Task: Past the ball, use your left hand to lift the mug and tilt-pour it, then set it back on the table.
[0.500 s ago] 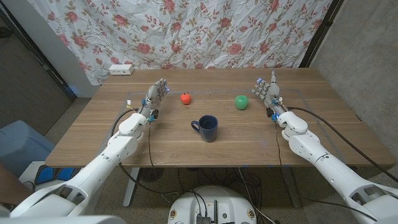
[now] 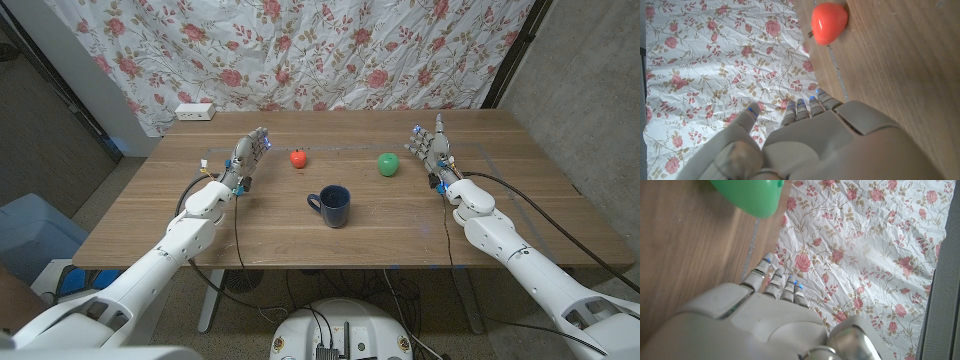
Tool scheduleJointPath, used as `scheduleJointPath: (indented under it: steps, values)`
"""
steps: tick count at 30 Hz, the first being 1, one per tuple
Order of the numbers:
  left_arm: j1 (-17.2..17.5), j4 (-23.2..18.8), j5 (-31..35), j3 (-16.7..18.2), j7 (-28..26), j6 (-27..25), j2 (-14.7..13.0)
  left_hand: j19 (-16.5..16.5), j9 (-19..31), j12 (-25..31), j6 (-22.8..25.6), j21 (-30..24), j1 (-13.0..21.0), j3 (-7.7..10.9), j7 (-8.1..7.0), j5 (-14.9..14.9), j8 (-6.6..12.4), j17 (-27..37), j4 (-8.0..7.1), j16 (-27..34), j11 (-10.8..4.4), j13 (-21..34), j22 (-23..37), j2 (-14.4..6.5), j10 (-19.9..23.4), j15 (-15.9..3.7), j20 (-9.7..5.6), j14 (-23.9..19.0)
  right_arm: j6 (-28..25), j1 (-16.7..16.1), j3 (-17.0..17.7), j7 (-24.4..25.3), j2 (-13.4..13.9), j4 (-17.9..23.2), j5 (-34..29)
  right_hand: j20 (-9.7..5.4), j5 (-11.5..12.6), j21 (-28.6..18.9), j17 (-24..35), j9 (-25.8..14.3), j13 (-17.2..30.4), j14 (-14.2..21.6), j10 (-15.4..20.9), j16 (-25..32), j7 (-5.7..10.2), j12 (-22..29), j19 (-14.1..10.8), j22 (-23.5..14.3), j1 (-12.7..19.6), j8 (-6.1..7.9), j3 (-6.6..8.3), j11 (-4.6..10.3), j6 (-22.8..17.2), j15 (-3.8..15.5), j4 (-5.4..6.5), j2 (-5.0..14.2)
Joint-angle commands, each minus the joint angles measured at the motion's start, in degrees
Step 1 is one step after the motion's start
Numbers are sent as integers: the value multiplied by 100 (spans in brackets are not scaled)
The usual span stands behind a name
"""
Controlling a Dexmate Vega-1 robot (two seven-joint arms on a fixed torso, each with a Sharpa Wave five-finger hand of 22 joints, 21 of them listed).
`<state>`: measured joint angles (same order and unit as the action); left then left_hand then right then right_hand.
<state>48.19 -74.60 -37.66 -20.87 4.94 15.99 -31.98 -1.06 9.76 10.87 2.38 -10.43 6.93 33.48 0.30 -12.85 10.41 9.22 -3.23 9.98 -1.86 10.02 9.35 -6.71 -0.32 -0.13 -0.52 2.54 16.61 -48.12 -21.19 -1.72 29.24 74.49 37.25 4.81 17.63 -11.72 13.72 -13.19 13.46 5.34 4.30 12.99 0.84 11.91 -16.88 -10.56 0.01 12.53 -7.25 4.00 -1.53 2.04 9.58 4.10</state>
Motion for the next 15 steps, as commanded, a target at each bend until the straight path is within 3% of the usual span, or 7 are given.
scheduleJointPath:
  steps: [1, 2, 11, 15]
  values:
    - [-34, -143, -46, 9, 344, -148, -265, -23, 14, 39, 63, -12, 158, 61, -52, 84, 44, 21, 277, 4, -70, 9, 13, 18, 35, -65, -68, 9, 0, 1, 0, -1, -1, -2, 0, -6, 39, -27, 20, -25, 20, 47, 12, 25, 2, 31, -17, -5, -47, 28, 4, 16, -40, 38, 30, 271]
    - [-71, -96, -50, 6, 409, -137, -276, -19, 14, 39, 64, -10, 170, 65, -56, 91, 44, 21, 302, 3, -76, 9, 13, 28, 38, -72, -74, 11, 0, 1, 0, -2, -1, -2, 0, -4, 39, -28, 20, -25, 20, 45, 11, 24, 5, 31, -18, -5, -47, 27, 4, 18, -37, 40, 30, 271]
    - [-477, 503, -272, -56, 1333, -225, -354, 36, 19, 26, 96, 10, 540, 167, -214, 237, 72, 32, 1004, 7, -249, 14, 11, 257, 62, -179, -158, 17, 0, -1, 0, 0, -1, 0, 0, -6, 39, -29, 19, -25, 19, 46, 17, 25, 5, 33, -21, -5, -47, 27, 4, 12, -37, 32, 30, 272]
    - [-617, 749, -248, -108, 1708, -125, -390, 89, 21, 16, 102, 23, 622, 189, -227, 248, 79, 33, 1132, 0, -258, 15, 13, 286, 42, -193, -198, 45, 0, -1, 0, -1, 0, 0, 0, -5, 39, -28, 19, -25, 19, 52, 17, 27, 2, 33, -20, -5, -47, 29, 4, 13, -42, 33, 30, 272]
